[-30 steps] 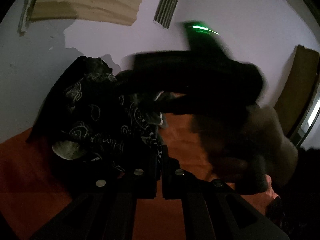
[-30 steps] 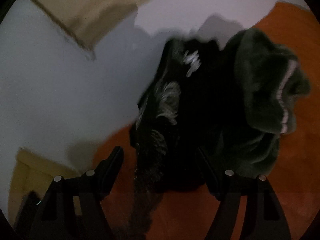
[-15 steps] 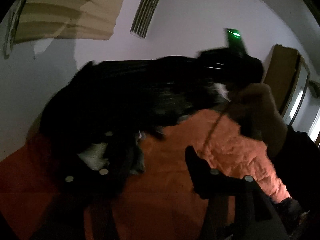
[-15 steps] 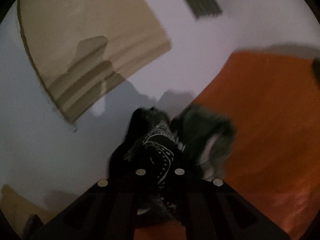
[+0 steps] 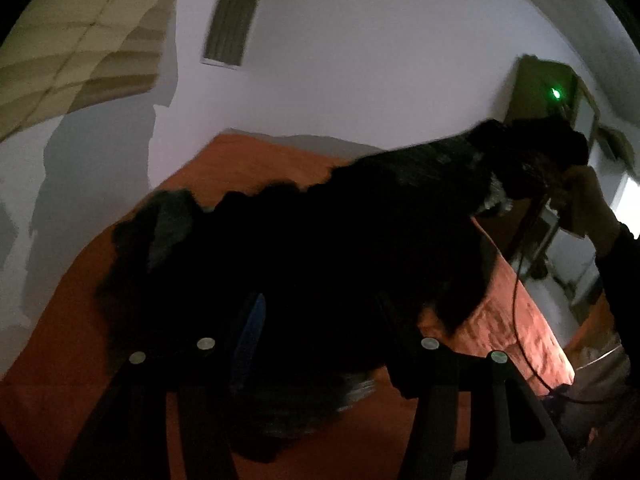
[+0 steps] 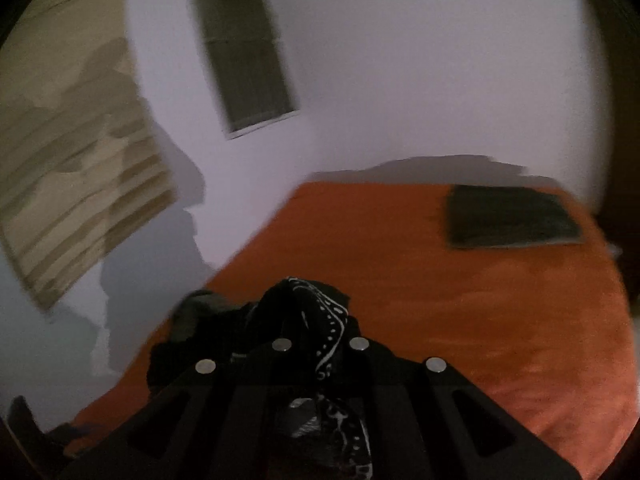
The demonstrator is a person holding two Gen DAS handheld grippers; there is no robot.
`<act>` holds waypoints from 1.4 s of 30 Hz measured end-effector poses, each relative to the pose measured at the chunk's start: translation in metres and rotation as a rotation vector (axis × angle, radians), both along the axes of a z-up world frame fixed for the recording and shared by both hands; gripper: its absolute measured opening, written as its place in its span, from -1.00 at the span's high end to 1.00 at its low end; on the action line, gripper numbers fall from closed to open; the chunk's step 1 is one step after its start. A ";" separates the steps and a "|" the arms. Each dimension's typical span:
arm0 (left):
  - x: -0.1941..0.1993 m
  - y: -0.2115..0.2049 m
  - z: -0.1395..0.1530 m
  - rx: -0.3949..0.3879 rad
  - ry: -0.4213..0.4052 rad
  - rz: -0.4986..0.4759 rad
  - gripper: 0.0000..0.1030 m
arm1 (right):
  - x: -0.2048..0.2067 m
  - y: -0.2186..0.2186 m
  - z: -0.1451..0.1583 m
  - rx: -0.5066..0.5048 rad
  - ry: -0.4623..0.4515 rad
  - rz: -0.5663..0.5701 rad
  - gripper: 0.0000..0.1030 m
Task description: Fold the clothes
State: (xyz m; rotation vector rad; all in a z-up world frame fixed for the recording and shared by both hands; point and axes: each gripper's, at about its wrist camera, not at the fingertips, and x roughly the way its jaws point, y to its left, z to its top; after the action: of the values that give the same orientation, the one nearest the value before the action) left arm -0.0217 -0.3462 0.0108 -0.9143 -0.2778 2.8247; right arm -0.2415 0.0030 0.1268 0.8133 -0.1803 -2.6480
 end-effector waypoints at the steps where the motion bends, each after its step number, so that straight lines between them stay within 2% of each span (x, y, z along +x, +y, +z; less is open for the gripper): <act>1: -0.006 0.009 0.000 -0.009 -0.013 -0.014 -0.10 | -0.001 0.028 -0.005 -0.002 -0.004 -0.048 0.99; 5: -0.028 0.047 -0.001 -0.046 -0.064 -0.069 -0.11 | -0.008 0.119 -0.042 0.013 -0.052 -0.202 0.99; 9: -0.052 0.085 -0.005 -0.093 -0.123 -0.120 -0.14 | -0.025 0.191 -0.115 0.095 -0.171 -0.316 0.99; 13: -0.087 0.121 -0.040 -0.191 -0.238 -0.140 -0.21 | -0.032 0.268 -0.199 0.165 -0.336 -0.389 0.93; 15: -0.109 0.132 -0.060 -0.213 -0.306 -0.140 -0.22 | -0.024 0.297 -0.232 0.147 -0.404 -0.401 0.84; 18: -0.142 0.163 -0.086 -0.180 -0.412 -0.159 -0.22 | -0.011 0.323 -0.260 0.133 -0.459 -0.371 0.79; 19: -0.155 0.175 -0.093 -0.164 -0.440 -0.173 -0.22 | -0.007 0.327 -0.267 0.135 -0.473 -0.347 0.73; 20: -0.168 0.188 -0.101 -0.149 -0.465 -0.190 -0.22 | -0.002 0.331 -0.274 0.139 -0.486 -0.324 0.54; 21: -0.181 0.202 -0.108 -0.142 -0.480 -0.202 -0.22 | 0.005 0.332 -0.278 0.128 -0.484 -0.296 0.28; 22: -0.192 0.217 -0.115 -0.139 -0.492 -0.212 -0.22 | 0.013 0.333 -0.282 0.116 -0.479 -0.268 0.13; 23: -0.203 0.231 -0.122 -0.136 -0.502 -0.215 -0.22 | 0.021 0.334 -0.286 0.104 -0.475 -0.240 -0.09; 24: -0.212 0.245 -0.129 -0.133 -0.512 -0.214 -0.22 | 0.026 0.335 -0.285 0.099 -0.458 -0.245 -0.20; 25: -0.221 0.257 -0.134 -0.119 -0.527 -0.202 -0.22 | 0.031 0.337 -0.284 0.096 -0.439 -0.254 -0.22; 27: -0.238 0.274 -0.142 -0.043 -0.550 -0.167 -0.22 | 0.041 0.339 -0.281 0.089 -0.403 -0.273 -0.28; 29: -0.248 0.284 -0.144 0.048 -0.545 -0.145 -0.22 | 0.045 0.342 -0.276 0.053 -0.360 -0.260 -0.34; 30: -0.251 0.287 -0.146 0.062 -0.533 -0.131 -0.22 | 0.048 0.342 -0.272 0.036 -0.343 -0.252 -0.36; 32: -0.256 0.291 -0.150 0.054 -0.501 -0.101 -0.22 | 0.057 0.337 -0.262 0.064 -0.296 -0.303 -0.36; 34: -0.261 0.284 -0.159 -0.002 -0.506 -0.045 -0.22 | 0.065 0.329 -0.248 0.138 -0.204 -0.373 -0.45; 35: -0.262 0.279 -0.163 -0.035 -0.513 -0.013 -0.22 | 0.062 0.328 -0.249 0.148 -0.175 -0.366 -0.58; 37: -0.266 0.264 -0.172 -0.072 -0.529 0.047 -0.22 | 0.055 0.318 -0.247 0.153 -0.150 -0.334 -0.59; 42: -0.275 0.211 -0.193 0.056 -0.568 0.120 -0.22 | 0.016 0.282 -0.252 0.206 -0.154 -0.244 -0.60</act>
State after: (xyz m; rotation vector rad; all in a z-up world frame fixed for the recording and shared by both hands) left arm -0.2968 -0.1351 -0.1821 -1.7226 -0.4878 2.5743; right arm -0.2254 0.2850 -0.1255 1.1292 -0.0486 -2.8658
